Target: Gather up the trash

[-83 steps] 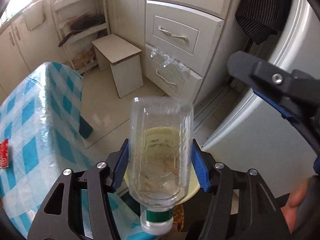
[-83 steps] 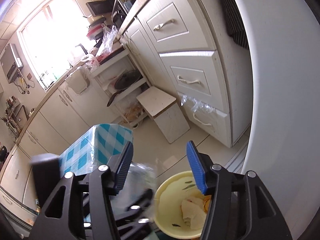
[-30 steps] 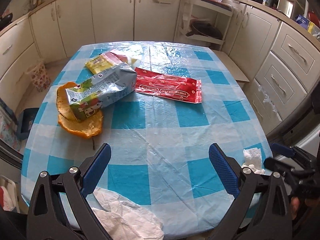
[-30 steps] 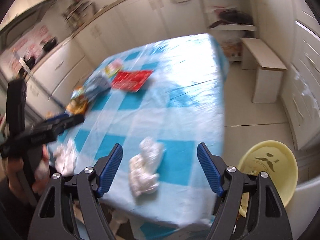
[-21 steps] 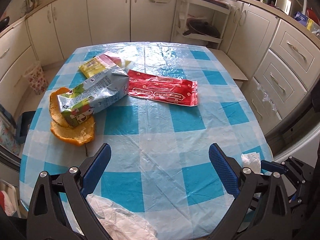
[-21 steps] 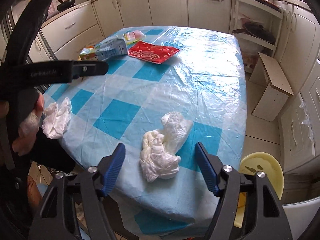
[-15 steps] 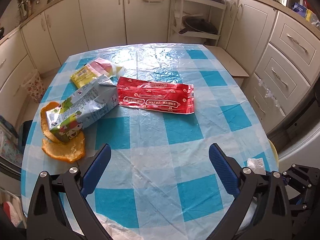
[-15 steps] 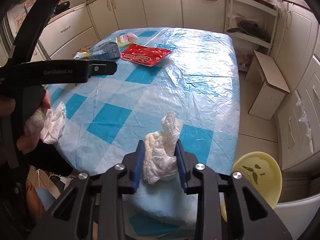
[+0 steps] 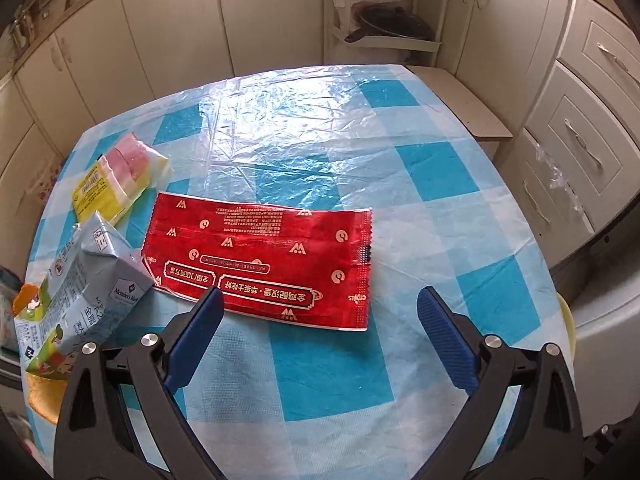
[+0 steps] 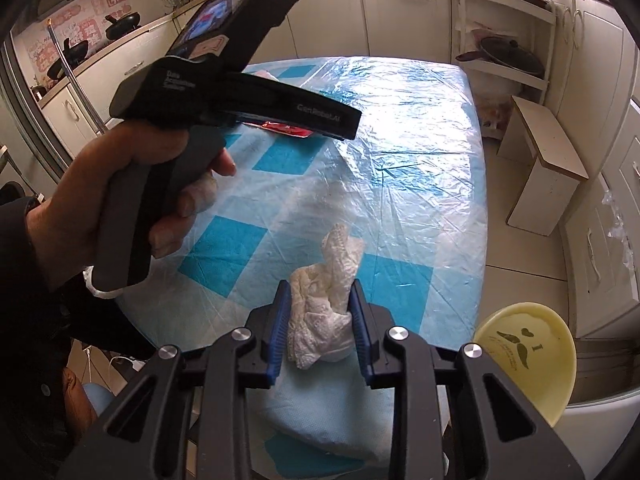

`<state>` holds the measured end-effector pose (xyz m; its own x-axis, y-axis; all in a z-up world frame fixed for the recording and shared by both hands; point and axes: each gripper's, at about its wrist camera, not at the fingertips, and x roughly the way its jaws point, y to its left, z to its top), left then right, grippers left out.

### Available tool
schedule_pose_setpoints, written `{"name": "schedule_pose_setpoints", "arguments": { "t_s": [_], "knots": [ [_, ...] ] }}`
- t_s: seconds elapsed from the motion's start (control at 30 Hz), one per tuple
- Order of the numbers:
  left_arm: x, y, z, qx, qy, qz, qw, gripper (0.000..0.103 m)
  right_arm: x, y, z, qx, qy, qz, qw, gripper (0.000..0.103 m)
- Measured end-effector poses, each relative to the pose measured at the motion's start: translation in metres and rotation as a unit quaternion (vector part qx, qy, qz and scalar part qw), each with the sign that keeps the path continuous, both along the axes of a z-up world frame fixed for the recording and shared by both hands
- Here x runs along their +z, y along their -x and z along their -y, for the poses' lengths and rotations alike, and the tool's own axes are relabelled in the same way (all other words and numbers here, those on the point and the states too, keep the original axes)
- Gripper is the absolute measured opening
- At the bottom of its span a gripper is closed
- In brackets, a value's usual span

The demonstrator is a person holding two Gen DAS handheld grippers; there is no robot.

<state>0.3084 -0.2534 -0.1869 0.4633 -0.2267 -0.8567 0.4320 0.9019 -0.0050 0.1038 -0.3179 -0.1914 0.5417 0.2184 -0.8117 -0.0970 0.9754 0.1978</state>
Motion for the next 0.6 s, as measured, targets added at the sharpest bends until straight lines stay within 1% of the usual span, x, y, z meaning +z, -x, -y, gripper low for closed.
{"name": "schedule_pose_setpoints", "arguments": {
  "t_s": [0.03, 0.07, 0.1, 0.17, 0.2, 0.23, 0.27, 0.37, 0.43, 0.6],
  "knots": [
    [-0.001, -0.002, -0.002, 0.008, 0.007, -0.003, 0.9999, 0.083, 0.0, -0.001, 0.001, 0.0, -0.002, 0.0, 1.0, 0.03],
    [-0.002, -0.004, -0.006, 0.017, 0.011, -0.007, 0.9998, 0.073, 0.0, -0.002, 0.001, 0.0, -0.003, 0.001, 1.0, 0.03],
    [-0.003, -0.005, -0.008, 0.023, 0.011, -0.007, 0.9996, 0.068, 0.0, -0.002, 0.002, 0.0, -0.005, 0.001, 1.0, 0.03],
    [-0.002, -0.002, -0.01, 0.022, 0.005, 0.009, 0.9997, 0.036, 0.0, -0.004, 0.003, 0.0, -0.007, 0.003, 1.0, 0.03],
    [-0.001, -0.001, -0.011, 0.016, 0.006, 0.009, 0.9998, 0.028, 0.0, -0.005, 0.003, -0.001, -0.008, 0.003, 1.0, 0.03],
    [0.001, -0.001, -0.012, 0.011, 0.008, 0.005, 0.9999, 0.016, 0.0, -0.006, 0.003, -0.001, -0.009, 0.004, 1.0, 0.03],
    [0.002, 0.0, -0.013, 0.007, 0.011, 0.002, 0.9999, 0.009, -0.001, -0.006, 0.003, -0.001, -0.009, 0.005, 1.0, 0.03],
    [0.008, 0.01, -0.018, -0.01, 0.015, 0.002, 0.9998, 0.004, 0.0, -0.005, 0.003, -0.002, -0.01, 0.007, 1.0, 0.03],
    [0.013, 0.02, -0.021, -0.024, 0.021, -0.002, 0.9995, 0.003, 0.001, -0.004, 0.004, -0.004, -0.014, 0.011, 1.0, 0.03],
    [0.029, 0.057, -0.034, -0.062, 0.02, 0.012, 0.9978, 0.003, 0.0, -0.005, 0.01, -0.016, -0.021, 0.011, 1.0, 0.03]
  ]
}}
